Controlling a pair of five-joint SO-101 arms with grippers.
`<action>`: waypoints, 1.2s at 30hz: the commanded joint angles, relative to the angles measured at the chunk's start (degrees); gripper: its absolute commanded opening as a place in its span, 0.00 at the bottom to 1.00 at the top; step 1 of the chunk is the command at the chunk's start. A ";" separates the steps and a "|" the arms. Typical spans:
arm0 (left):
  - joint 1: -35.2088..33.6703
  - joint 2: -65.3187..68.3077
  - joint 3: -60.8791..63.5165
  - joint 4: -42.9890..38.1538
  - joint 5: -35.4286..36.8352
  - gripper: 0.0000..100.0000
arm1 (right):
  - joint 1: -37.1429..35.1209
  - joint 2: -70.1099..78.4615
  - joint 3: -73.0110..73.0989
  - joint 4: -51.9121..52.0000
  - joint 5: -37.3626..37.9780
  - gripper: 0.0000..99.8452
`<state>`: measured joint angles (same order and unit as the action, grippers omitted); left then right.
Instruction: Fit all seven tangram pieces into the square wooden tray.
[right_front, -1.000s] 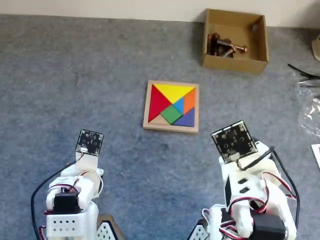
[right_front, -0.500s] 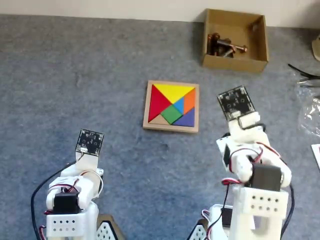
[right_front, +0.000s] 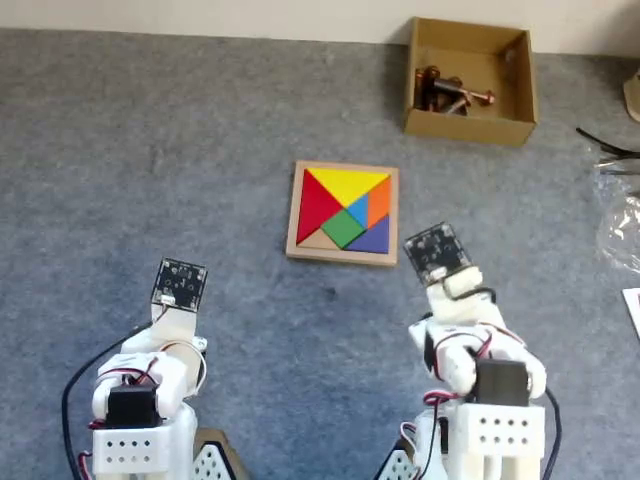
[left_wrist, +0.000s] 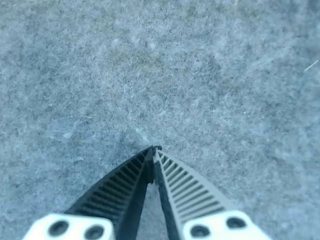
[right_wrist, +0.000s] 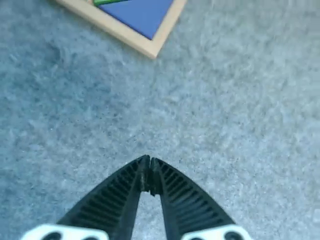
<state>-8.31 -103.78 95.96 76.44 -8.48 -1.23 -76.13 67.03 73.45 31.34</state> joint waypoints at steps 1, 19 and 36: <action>-0.75 -0.22 1.19 0.26 0.53 0.01 | -0.84 -2.24 0.92 -1.54 1.14 0.01; -0.75 -0.22 1.19 0.26 0.53 0.01 | -0.75 -4.09 0.75 0.84 0.97 0.01; -0.75 -0.22 1.19 0.26 0.53 0.01 | -0.75 -29.05 1.19 4.88 1.41 0.01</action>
<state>-8.31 -103.78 95.96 76.44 -8.48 -1.58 -104.26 69.23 77.93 31.96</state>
